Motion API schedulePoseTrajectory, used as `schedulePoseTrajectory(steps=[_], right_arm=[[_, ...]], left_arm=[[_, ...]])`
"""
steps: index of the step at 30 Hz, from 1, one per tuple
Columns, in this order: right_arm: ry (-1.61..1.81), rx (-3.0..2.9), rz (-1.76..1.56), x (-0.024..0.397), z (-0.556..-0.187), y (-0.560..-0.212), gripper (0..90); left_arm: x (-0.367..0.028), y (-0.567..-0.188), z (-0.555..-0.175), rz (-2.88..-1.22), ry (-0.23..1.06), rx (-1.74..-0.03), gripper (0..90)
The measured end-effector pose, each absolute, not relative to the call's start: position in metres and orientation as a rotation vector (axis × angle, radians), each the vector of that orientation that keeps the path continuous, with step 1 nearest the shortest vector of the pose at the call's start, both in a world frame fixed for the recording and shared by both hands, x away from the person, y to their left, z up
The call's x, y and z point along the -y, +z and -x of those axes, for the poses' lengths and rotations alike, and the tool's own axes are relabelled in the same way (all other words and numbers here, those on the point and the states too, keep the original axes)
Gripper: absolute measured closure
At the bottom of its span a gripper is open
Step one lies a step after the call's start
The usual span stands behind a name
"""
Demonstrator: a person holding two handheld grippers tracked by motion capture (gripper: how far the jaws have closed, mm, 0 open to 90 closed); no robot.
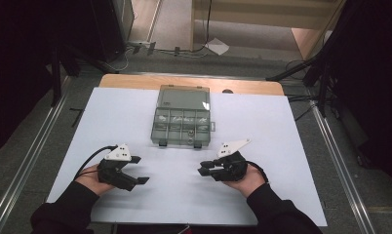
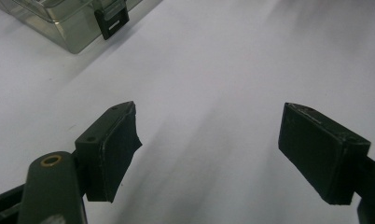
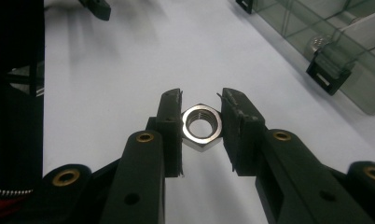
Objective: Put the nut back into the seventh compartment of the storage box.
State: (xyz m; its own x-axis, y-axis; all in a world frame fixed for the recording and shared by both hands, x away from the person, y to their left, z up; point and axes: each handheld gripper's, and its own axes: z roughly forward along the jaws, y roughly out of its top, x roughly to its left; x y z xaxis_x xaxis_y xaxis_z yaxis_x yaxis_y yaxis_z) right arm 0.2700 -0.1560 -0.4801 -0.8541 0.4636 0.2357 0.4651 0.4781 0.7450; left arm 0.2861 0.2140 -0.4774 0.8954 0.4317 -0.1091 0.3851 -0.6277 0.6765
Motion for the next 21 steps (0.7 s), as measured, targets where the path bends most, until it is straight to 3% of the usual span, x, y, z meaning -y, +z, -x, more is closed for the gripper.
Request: schedulePoseTrajectory(steps=[21], right_arm=[[-1.397, 2.658, 0.978, 0.158, -0.284, -0.463, 71.4]], left_arm=[[-0.214, -0.477, -0.286, -2.316, 0.082, -0.579, 19.8]])
